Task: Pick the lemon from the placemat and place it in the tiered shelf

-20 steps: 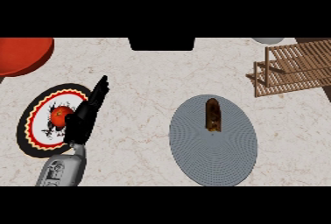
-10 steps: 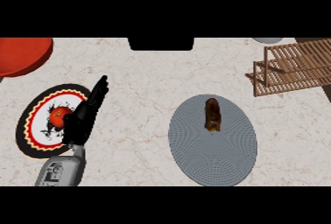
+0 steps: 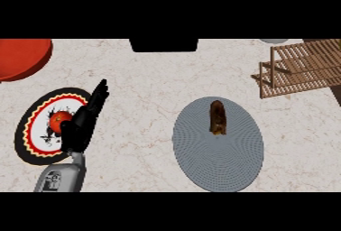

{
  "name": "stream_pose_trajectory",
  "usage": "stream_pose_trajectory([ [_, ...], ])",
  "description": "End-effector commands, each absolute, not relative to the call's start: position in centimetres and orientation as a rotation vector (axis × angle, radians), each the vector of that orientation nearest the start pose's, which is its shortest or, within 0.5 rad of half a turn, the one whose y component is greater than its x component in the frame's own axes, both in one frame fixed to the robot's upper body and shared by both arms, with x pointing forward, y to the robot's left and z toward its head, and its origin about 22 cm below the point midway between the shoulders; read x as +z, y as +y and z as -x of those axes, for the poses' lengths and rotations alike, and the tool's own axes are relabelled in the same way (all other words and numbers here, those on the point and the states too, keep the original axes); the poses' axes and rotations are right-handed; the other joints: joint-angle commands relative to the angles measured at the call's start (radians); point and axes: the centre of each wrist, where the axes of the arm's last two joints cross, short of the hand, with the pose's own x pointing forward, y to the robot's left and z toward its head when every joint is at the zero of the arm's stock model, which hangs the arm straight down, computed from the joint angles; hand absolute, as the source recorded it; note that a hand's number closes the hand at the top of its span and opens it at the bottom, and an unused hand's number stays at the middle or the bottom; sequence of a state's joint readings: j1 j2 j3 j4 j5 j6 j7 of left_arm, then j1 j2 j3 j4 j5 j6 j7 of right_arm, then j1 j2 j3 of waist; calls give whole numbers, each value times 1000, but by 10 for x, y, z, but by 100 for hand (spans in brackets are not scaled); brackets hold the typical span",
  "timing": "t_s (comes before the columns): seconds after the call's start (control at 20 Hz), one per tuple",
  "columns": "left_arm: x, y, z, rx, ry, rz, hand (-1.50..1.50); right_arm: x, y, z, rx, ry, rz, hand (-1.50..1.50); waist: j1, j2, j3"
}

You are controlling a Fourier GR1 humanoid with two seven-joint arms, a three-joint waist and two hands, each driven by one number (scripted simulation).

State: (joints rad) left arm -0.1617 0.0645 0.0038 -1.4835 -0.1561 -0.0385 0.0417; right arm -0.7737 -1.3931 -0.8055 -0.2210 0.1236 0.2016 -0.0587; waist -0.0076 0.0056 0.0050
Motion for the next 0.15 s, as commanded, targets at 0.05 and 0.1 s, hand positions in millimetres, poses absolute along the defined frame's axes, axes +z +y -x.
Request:
stream_pose_trajectory([
  [0.05, 25, 216, -291, -240, -1580, -101, 0, 301, -656, -135, -445, -1499, 956, -150, -11, 1, 2],
  [0.1, 16, 226, -274, -227, -1584, -117, 0, 300, -659, -124, -446, -1503, 933, -150, -12, -3, 4],
])
